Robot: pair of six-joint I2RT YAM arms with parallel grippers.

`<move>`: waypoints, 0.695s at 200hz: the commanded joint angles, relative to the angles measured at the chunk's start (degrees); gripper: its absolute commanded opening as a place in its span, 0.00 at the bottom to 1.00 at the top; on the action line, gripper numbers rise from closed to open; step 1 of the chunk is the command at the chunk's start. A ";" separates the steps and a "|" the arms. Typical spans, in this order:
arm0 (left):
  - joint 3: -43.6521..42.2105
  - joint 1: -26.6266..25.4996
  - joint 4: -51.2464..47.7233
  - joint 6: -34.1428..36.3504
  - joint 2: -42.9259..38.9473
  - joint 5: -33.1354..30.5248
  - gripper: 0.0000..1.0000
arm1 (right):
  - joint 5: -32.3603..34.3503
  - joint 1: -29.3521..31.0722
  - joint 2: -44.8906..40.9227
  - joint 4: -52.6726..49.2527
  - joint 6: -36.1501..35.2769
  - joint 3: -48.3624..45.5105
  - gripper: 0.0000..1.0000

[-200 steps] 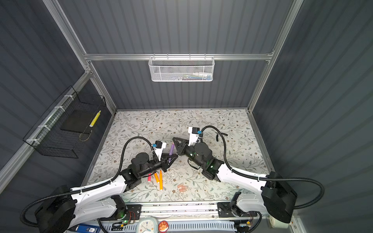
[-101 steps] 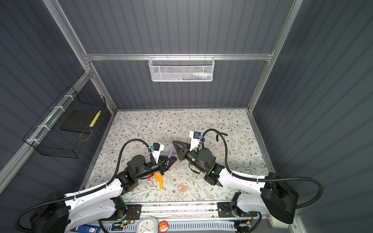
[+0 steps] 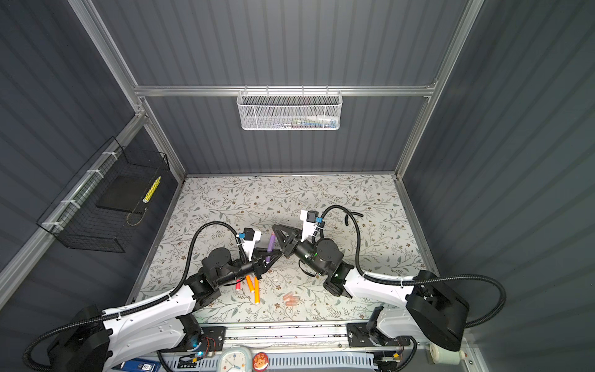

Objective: Insert the pens into the pen caps
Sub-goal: 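Press the cap down onto the purple marker while the left gripper holds it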

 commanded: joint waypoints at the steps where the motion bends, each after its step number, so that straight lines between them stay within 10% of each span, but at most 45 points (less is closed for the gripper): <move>1: 1.00 0.79 3.49 -0.32 -1.91 -4.71 0.00 | -6.85 2.83 0.33 -1.85 -0.42 -1.73 0.19; 72: 0.50 0.77 2.25 0.27 -3.43 -5.08 0.00 | -2.28 2.83 -5.16 -7.35 -2.79 -2.63 0.58; 139: 1.76 0.77 0.31 3.67 -2.02 -3.71 0.00 | 3.02 1.60 -13.70 -23.78 -6.54 3.80 0.73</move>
